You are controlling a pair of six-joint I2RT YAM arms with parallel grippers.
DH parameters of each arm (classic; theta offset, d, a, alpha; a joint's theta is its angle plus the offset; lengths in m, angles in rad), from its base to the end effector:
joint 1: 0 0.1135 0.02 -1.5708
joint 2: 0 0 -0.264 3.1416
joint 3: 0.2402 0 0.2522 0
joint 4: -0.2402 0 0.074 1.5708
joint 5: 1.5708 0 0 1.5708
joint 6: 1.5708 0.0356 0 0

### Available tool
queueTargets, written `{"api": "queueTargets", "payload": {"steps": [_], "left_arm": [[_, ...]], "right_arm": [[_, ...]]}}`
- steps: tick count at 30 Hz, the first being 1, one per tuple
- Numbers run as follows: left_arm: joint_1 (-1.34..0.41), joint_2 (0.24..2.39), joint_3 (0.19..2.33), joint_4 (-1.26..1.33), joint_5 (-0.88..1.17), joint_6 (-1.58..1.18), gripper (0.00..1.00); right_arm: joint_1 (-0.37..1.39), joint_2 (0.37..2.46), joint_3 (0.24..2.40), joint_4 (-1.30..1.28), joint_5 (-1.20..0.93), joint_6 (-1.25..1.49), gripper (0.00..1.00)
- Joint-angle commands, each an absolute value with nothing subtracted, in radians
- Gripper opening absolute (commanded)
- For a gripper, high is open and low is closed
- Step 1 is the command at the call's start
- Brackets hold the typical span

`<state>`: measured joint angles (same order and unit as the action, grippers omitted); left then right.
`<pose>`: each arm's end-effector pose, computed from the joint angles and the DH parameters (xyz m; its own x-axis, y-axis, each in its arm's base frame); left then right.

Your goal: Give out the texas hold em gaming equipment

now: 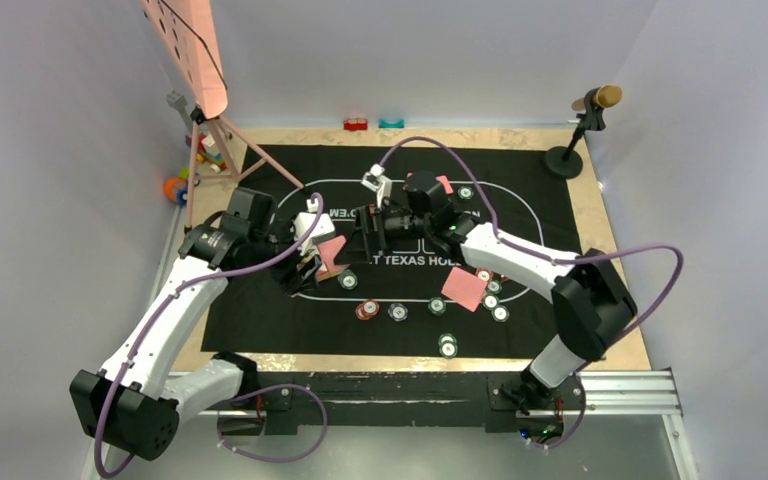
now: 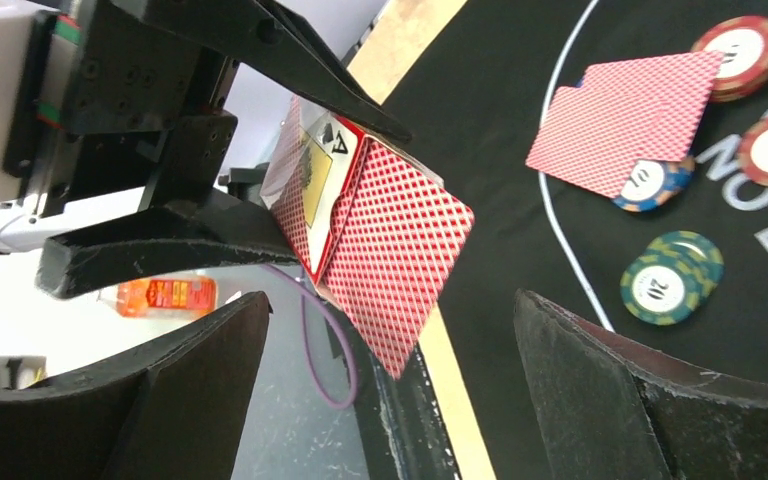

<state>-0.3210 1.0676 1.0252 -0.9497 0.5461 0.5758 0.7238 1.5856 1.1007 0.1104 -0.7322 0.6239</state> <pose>0.1812 -0.0797 0.3069 -0.3727 0.6143 -0.6955 0.8848 0.4611 -0.0669 0.2556 0.2576 0.2796 -0.7825 -0.1118 -0.6125 -0.6180 0.2594 0.7422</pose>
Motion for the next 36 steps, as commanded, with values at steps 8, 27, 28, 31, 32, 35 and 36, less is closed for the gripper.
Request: {"api": "queueTargets", "payload": {"steps": [8,27,28,31,32,35,36], "left_arm": [[-0.313,1.055,1.075,-0.91,0.58,0.557,0.0],[-0.313,1.019,1.067,-0.913,0.583,0.549,0.0],[-0.313,1.017,1.066,-0.914,0.582,0.55,0.0],[-0.313,1.014,1.066,-0.914,0.578,0.553,0.0],[-0.313,1.015,1.066,-0.915,0.575,0.554,0.0],[-0.313,1.013,1.063,-0.916,0.571,0.559,0.0],[-0.313,1.014,1.063,-0.916,0.571,0.558,0.0]], "right_arm": [[0.761,1.748,1.199,0.297,-0.847,0.772,0.99],[0.693,1.754,1.103,0.404,-0.87,0.864,0.6],[0.691,1.751,1.102,0.398,-0.87,0.862,0.59],[0.673,1.731,1.088,0.392,-0.871,0.856,0.56],[0.667,1.722,1.081,0.389,-0.872,0.855,0.56],[0.644,1.684,1.055,0.386,-0.872,0.852,0.49],[0.638,1.672,1.048,0.382,-0.871,0.85,0.47]]}}
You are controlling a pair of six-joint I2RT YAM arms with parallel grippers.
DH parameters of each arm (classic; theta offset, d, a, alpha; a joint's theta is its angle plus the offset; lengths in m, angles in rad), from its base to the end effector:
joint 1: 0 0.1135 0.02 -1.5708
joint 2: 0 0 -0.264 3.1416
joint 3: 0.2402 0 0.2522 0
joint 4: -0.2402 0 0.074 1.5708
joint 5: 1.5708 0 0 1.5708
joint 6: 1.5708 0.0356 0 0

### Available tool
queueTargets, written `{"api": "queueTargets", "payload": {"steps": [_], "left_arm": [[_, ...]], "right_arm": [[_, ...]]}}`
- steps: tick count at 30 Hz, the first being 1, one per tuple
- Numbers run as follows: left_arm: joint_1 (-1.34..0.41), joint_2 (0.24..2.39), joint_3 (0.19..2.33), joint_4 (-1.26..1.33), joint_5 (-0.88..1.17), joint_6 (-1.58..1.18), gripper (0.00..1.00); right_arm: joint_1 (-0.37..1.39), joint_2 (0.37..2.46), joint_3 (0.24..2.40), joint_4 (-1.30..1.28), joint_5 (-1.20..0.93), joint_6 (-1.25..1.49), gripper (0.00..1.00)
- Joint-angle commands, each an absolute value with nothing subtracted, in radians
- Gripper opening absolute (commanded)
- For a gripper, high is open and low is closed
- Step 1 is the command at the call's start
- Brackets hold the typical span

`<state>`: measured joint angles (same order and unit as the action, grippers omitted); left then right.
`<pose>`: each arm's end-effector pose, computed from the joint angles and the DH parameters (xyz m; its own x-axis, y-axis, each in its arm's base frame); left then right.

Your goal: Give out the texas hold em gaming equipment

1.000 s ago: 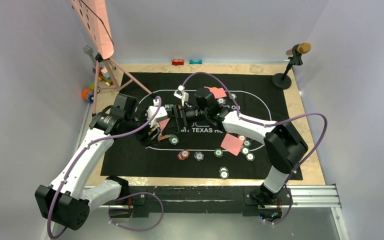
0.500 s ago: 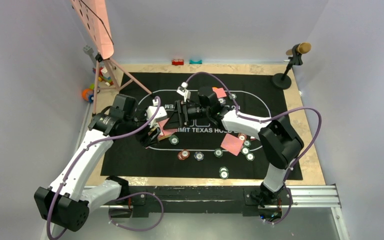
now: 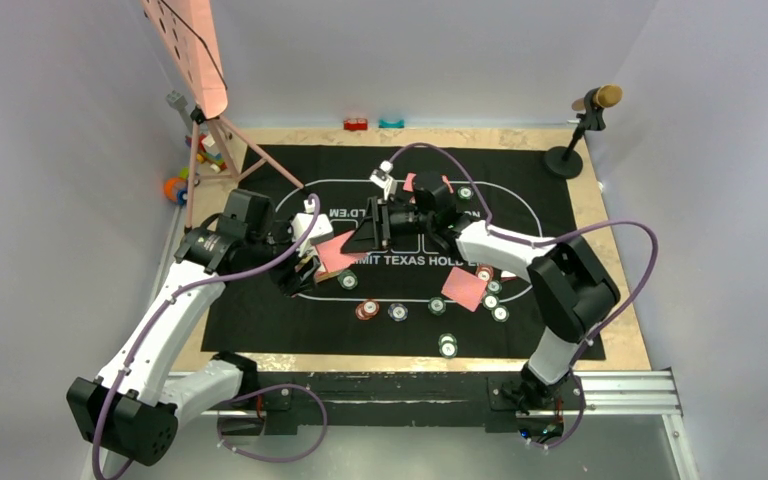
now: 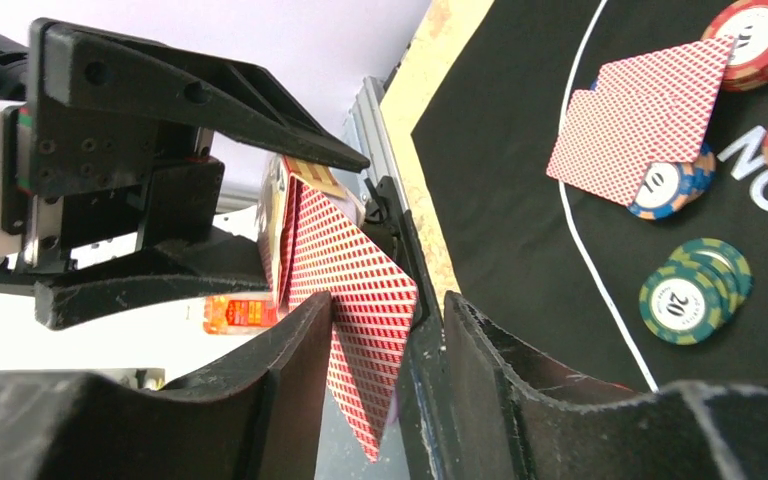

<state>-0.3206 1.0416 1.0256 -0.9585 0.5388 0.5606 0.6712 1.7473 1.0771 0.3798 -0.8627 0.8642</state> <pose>0.1758 -0.0776 0.3109 -0.3758 0.6057 -0.7014 0.8782 0.4743 -0.0610 0.2876 0.2629 0.2404 -0.8867 -0.0725 -0.4566 -0.4621 0.1722 0.8699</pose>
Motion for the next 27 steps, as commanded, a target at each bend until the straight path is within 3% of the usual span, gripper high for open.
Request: {"api": "queueTargets", "payload": {"steps": [1,8,13,21,27], "left_arm": [[-0.313,1.016,1.062,-0.916,0.572,0.56,0.0],[-0.313,1.016,1.063,-0.914,0.574,0.556,0.0],[-0.313,1.014,1.061,-0.92,0.567,0.561,0.0],[-0.314,1.015,1.057,-0.921,0.572,0.563,0.0],[-0.313,1.013,1.055,-0.927,0.584,0.566,0.0]], "right_arm": [[0.633,1.661,1.044,0.374,-0.869,0.845,0.44],[0.615,1.619,1.044,0.322,-0.864,0.816,0.18],[0.582,1.574,1.05,0.266,-0.854,0.78,0.06],[0.472,1.478,1.118,0.042,-0.766,0.63,0.0],[0.47,1.529,1.266,-0.203,-0.508,0.455,0.0]]}}
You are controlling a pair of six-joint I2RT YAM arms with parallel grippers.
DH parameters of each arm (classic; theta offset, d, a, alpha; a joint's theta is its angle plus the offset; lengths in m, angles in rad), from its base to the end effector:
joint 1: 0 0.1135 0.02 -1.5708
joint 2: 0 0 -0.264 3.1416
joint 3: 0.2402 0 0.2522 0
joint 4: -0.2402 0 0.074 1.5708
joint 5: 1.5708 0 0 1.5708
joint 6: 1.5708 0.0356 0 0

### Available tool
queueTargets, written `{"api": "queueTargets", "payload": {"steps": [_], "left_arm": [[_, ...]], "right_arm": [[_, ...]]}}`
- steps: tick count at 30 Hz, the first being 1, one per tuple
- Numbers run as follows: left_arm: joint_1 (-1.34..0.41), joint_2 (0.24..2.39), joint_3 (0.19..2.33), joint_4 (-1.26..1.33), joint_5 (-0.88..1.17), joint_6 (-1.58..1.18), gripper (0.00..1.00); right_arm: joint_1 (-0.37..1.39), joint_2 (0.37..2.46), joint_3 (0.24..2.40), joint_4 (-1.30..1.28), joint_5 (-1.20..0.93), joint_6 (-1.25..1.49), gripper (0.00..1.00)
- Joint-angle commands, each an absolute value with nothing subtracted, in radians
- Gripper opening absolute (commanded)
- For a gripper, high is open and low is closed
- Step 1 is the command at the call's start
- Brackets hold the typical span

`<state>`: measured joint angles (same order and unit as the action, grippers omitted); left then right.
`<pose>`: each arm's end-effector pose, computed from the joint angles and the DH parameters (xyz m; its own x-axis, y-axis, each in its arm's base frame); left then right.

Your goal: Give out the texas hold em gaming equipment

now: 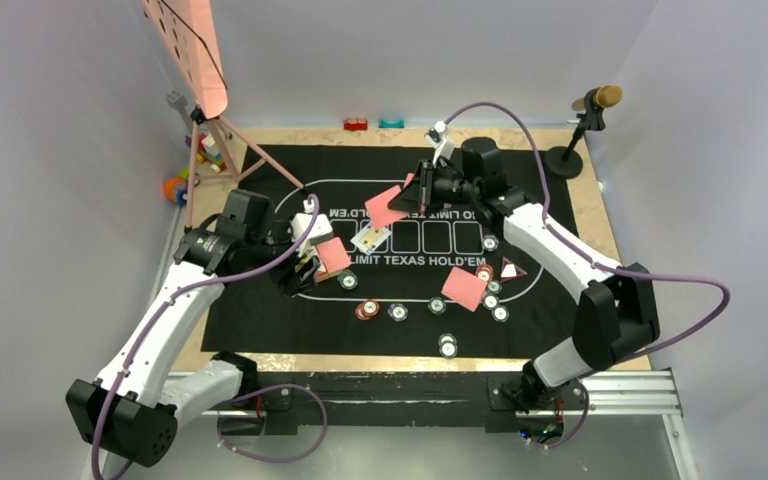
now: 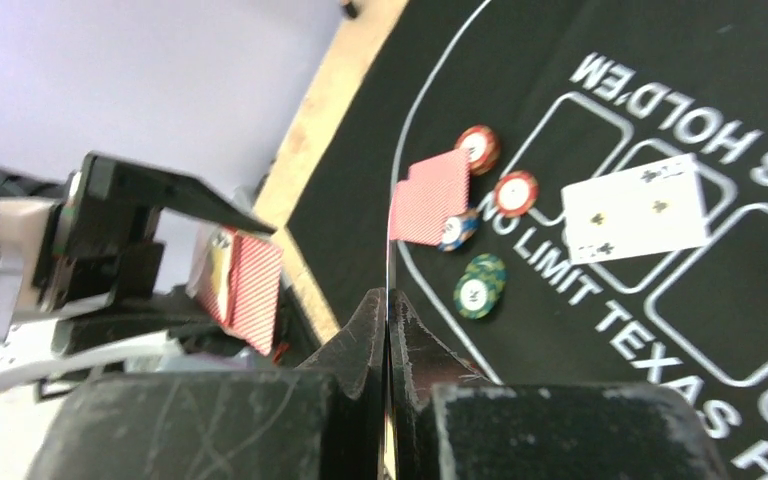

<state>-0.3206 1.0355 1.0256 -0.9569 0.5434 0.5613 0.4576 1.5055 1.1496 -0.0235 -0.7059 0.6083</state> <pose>0.1747 -0.0774 0.3122 -0.3693 0.6027 -0.7073 0.8801 0.4713 -0.0580 0.3013 0.1741 0.3104 -0.7737 0.1038 -0.6250 -0.5296 0.4353 0.7280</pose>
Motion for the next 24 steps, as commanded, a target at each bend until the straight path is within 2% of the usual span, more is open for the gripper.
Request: {"api": "queueTargets", "payload": {"steps": [1,7,10,20,24], "left_arm": [[-0.313,1.012,1.057,-0.929,0.585,0.565,0.0],[-0.313,1.011,1.055,-0.941,0.588,0.57,0.0],[-0.313,1.008,1.054,-0.945,0.586,0.574,0.0],[-0.313,0.999,1.058,-0.946,0.606,0.55,0.0],[-0.313,1.002,1.064,-0.954,0.608,0.55,0.0]], "right_arm": [[0.48,1.549,1.297,-0.241,-0.432,0.427,0.0],[0.624,1.733,1.537,-0.47,0.162,0.255,0.0],[0.67,1.826,1.617,-0.514,0.377,0.236,0.0],[0.799,1.975,1.602,-0.43,0.749,0.129,0.0],[0.854,2.045,1.597,-0.39,0.811,0.074,0.0]]}}
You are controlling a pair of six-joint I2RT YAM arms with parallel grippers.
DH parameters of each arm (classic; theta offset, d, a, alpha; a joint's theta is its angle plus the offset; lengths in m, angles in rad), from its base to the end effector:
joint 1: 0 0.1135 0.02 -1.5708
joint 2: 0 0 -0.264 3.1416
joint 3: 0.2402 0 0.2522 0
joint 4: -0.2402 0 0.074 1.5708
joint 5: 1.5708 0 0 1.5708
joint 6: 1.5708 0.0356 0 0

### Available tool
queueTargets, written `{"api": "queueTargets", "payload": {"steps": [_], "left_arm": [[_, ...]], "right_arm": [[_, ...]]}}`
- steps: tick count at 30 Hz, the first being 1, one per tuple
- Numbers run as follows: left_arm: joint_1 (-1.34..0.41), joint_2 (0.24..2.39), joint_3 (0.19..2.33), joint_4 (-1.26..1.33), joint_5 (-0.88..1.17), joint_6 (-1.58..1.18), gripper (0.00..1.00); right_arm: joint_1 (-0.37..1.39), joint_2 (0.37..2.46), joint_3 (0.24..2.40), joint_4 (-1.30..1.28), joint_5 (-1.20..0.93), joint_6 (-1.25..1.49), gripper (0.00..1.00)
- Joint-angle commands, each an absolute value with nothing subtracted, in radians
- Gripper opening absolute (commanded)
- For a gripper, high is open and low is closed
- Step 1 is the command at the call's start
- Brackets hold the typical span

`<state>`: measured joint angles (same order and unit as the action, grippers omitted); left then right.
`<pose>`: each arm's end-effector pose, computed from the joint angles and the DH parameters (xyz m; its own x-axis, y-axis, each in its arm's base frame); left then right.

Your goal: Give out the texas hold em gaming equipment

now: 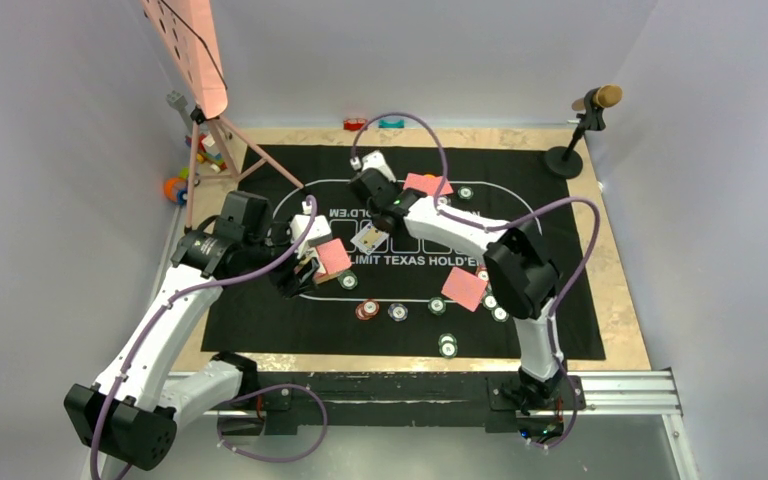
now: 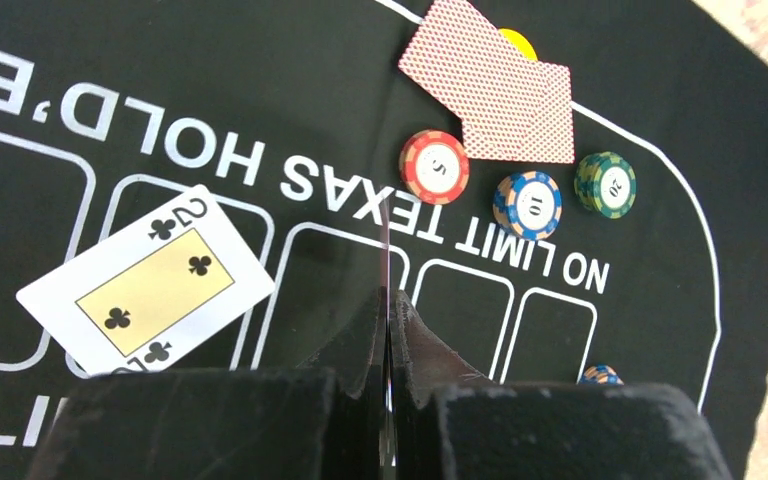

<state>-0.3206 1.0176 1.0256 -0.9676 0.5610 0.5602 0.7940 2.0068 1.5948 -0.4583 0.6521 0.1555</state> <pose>0.1701 -0.0764 0.3148 -0.3627 0.5945 -0.7177 0.8845 0.4621 -0.0642 0.3280 0.3029 0.2315 -0.5748 -0.4091 -0.7087 -0.2061 0.9105 -0.3585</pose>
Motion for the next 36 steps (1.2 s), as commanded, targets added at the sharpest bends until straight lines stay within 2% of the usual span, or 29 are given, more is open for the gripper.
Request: {"api": "queueTargets", "payload": {"steps": [1,13,17,29,36], "left_arm": [[-0.313,1.001,1.064,-0.958,0.605,0.553,0.0],[-0.313,0.987,1.059,-0.97,0.588,0.56,0.0],[-0.313,0.988,1.062,-0.971,0.59,0.557,0.0],[-0.313,0.98,1.054,-0.972,0.58,0.558,0.0],[-0.313,0.99,1.063,-0.979,0.583,0.56,0.0]], "right_arm": [[0.863,2.055,1.593,-0.375,0.812,0.066,0.0],[0.936,2.189,1.568,-0.317,0.808,0.053,0.0],[0.951,2.196,1.541,-0.318,0.736,0.072,0.01],[0.951,2.171,1.501,-0.286,0.498,0.092,0.37],[0.95,2.143,1.471,-0.266,0.39,0.092,0.44]]}}
